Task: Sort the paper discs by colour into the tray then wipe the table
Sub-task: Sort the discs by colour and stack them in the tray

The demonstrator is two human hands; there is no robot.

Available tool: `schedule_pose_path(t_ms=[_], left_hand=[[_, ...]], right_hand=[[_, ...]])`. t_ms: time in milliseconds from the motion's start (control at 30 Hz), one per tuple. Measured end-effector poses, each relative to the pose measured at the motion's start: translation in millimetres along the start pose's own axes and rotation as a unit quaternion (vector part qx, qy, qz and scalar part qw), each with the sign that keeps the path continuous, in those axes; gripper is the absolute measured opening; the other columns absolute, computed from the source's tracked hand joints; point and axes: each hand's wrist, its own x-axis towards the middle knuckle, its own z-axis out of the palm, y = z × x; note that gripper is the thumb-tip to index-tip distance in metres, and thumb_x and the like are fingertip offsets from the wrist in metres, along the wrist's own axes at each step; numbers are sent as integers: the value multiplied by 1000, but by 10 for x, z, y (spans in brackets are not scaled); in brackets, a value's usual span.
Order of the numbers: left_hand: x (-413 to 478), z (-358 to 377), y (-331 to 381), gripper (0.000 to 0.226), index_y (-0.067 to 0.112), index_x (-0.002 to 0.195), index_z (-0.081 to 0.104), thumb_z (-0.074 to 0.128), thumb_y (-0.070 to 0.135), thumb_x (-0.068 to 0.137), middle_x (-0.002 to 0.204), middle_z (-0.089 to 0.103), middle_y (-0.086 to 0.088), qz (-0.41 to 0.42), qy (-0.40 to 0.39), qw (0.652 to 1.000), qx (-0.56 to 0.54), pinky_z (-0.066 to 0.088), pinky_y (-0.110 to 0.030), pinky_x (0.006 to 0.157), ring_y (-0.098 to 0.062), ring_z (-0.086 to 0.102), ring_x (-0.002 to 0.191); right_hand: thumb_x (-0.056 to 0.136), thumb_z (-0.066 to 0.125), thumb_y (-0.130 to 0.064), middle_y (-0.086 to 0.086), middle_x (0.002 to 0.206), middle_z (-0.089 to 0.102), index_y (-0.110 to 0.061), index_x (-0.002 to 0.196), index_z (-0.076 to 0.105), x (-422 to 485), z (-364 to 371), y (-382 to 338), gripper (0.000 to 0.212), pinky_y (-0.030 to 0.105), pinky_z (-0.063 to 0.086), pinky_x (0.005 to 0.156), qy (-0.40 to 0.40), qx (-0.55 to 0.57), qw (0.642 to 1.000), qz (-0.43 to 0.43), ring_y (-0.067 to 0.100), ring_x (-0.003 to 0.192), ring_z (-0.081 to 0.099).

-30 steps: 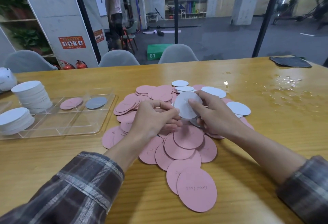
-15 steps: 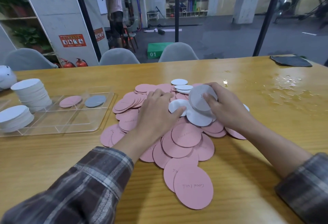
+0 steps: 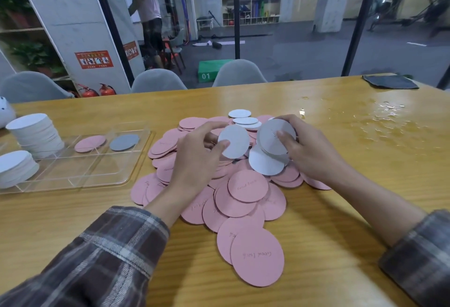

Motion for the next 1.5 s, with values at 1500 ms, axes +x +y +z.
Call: schedule_pose_path(t_ms=[1500], left_hand=[[-131,115,243,7,0,90,72,74,-6,90,77,74,-4,-29,-118,960,-253,50,-11,56,-4,64,61]], right_hand=[[107,47,-22,-5,102,65,-26,130,57,-35,-161,67,26,12,40,60,22,1,1000,5,9,76,59]])
